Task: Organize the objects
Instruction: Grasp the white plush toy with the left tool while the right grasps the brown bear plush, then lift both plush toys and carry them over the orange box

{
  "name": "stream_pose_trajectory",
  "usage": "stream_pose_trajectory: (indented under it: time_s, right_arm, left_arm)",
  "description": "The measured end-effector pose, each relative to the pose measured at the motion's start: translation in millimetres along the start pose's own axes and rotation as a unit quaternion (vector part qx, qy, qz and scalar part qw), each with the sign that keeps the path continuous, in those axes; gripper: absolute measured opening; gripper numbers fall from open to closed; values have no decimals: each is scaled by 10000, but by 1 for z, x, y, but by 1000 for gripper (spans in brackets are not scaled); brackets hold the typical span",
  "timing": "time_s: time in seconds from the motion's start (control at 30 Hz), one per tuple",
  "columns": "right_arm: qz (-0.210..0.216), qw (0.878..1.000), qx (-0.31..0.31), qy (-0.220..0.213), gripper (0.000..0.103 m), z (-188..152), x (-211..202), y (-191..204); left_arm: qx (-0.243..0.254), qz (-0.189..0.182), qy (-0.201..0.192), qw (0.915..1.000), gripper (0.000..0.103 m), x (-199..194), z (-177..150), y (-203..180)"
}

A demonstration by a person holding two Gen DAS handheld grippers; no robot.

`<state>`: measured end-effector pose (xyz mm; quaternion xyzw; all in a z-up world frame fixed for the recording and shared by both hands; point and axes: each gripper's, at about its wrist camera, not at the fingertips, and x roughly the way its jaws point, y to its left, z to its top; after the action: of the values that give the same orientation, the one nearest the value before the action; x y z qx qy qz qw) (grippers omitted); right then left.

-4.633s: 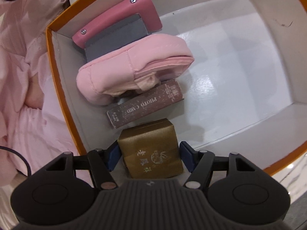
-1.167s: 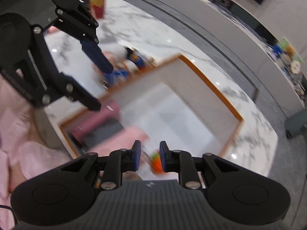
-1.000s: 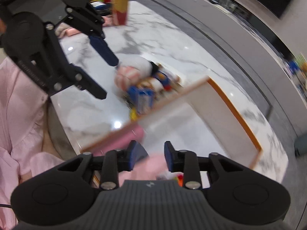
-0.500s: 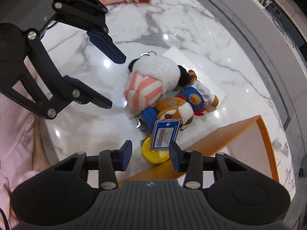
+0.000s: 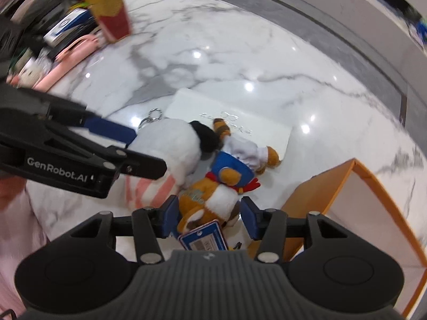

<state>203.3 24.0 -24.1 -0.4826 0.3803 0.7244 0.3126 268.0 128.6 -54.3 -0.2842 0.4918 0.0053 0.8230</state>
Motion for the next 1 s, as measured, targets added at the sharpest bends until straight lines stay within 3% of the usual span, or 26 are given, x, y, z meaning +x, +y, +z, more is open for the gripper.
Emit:
stream_pose_trajectory:
  time_s: [0.23, 0.53, 0.67, 0.83, 1.0]
  right_arm:
    - [-67, 9998, -42, 205, 58, 5, 21, 6]
    - [-341, 9987, -341, 162, 52, 1, 28, 19]
    - [-606, 9978, -256, -66, 50, -4, 27, 29]
    - [-902, 9927, -407, -694, 48, -27, 19, 51]
    - [-731, 9896, -532, -1120, 47, -41, 0, 61]
  left_arm:
    - [-149, 357, 269, 9989, 82, 15, 3, 1]
    - [-276, 342, 245, 9987, 88, 23, -1, 5]
    - [-135, 337, 64, 9993, 81, 18, -7, 5]
    - [-135, 336, -218, 9991, 75, 3, -22, 11]
    - [-43, 302, -604, 9977, 74, -32, -37, 11]
